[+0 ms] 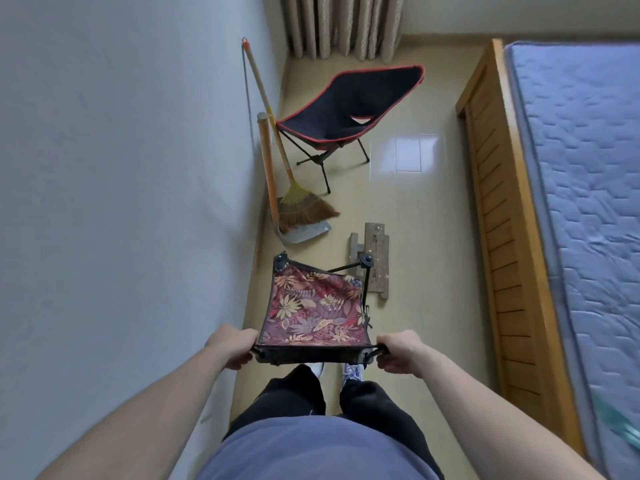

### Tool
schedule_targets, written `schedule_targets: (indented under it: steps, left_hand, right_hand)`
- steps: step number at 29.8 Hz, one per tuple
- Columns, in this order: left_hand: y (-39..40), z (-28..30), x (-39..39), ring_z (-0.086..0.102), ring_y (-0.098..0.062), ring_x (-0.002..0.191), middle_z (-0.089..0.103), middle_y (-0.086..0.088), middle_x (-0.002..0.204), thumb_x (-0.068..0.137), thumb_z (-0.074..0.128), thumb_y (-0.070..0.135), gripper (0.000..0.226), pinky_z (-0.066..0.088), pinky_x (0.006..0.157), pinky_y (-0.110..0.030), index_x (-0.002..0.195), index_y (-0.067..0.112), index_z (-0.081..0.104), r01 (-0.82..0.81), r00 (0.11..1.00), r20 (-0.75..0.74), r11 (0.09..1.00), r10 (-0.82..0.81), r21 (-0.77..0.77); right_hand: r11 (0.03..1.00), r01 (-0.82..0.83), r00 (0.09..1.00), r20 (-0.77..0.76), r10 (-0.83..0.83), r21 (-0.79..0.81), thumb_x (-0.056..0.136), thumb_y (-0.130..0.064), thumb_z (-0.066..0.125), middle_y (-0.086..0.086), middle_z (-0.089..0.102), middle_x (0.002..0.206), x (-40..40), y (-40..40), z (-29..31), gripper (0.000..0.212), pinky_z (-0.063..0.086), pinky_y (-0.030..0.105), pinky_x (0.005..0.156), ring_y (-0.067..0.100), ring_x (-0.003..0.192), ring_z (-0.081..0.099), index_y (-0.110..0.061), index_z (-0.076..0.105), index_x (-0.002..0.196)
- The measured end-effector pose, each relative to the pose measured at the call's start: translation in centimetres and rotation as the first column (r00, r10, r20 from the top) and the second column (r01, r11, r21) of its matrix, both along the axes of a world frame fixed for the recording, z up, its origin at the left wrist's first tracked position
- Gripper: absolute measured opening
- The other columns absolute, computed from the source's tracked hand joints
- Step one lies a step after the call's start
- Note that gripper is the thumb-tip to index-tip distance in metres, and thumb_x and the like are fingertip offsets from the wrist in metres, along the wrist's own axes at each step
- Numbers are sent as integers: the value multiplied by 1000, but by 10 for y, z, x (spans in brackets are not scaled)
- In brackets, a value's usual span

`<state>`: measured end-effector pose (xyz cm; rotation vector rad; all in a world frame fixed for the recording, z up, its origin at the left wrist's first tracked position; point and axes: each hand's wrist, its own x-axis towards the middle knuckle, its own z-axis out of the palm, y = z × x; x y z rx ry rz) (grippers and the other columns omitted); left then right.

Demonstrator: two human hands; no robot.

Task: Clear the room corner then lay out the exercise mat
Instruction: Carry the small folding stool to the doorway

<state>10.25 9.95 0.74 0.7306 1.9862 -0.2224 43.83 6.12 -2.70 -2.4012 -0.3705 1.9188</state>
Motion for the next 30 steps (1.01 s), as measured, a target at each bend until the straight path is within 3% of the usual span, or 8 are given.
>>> schedule_targets:
  steps: [5, 8, 14, 17, 20, 25, 27, 30]
  left_hand:
    - [10, -8, -5, 58, -26, 51, 65, -12, 57, 73, 61, 25, 23, 48, 53, -28, 75, 3, 69, 170, 980, 111, 985, -167, -21]
    - [18, -7, -11, 52, -26, 50, 60, -12, 55, 70, 61, 25, 20, 46, 52, -27, 70, 5, 64, 304, 942, 151, 953, -300, -5]
    - [18, 3, -3, 47, -24, 47, 58, -13, 55, 77, 59, 23, 22, 45, 52, -27, 65, 4, 59, 489, 854, 180, 871, -488, 41]
    - [7, 15, 22, 54, -26, 49, 64, -12, 56, 78, 59, 25, 25, 51, 52, -30, 68, 3, 64, 586, 791, 154, 805, -592, 89]
    - [-15, 29, 59, 55, -26, 50, 63, -11, 56, 81, 60, 28, 26, 51, 51, -28, 70, 5, 65, 684, 704, 144, 718, -696, 129]
    - [-89, 41, 130, 62, -25, 52, 67, -9, 59, 83, 60, 33, 30, 55, 50, -27, 74, 6, 69, 821, 532, 118, 545, -839, 169]
    - [-122, 43, 156, 62, -26, 51, 68, -11, 58, 80, 60, 31, 29, 57, 50, -29, 70, 5, 69, 853, 471, 112, 484, -875, 194]
    - [-204, 49, 197, 64, -25, 51, 72, -12, 61, 75, 61, 31, 28, 58, 51, -29, 68, 5, 70, 906, 346, 99, 360, -933, 223]
  right_hand:
    - [976, 209, 977, 22, -211, 66, 86, -13, 69, 6, 58, 52, -2, -41, 14, 17, 50, 28, 49, 24, 49, 60, -7, 63, 72]
    - [947, 306, 950, 43, -311, 95, 86, -14, 69, 9, 63, 61, -17, -72, 23, 13, 55, 27, 50, 25, 55, 65, -5, 66, 78]
    - [889, 444, 889, 63, -453, 115, 88, -14, 65, 17, 63, 71, -43, -138, 42, 13, 49, 32, 57, 27, 62, 63, -4, 60, 81]
    - [826, 555, 825, 60, -562, 104, 88, -16, 62, 15, 57, 65, -49, -186, 53, 15, 49, 30, 52, 27, 56, 59, -6, 57, 78]
    - [776, 624, 774, 57, -630, 92, 89, -18, 59, 17, 64, 63, -50, -242, 61, 18, 54, 30, 55, 28, 55, 65, -5, 60, 78]
    - [617, 779, 616, 45, -786, 107, 89, -15, 55, 9, 51, 46, -51, -362, 78, 20, 43, 20, 43, 22, 42, 54, -9, 55, 69]
    - [572, 812, 571, 47, -820, 114, 90, -16, 56, 6, 51, 43, -54, -408, 83, 21, 48, 22, 45, 22, 45, 58, -10, 56, 69]
    - [452, 882, 451, 37, -892, 130, 89, -19, 57, 9, 61, 51, -54, -502, 92, 16, 59, 30, 64, 24, 56, 67, -9, 62, 78]
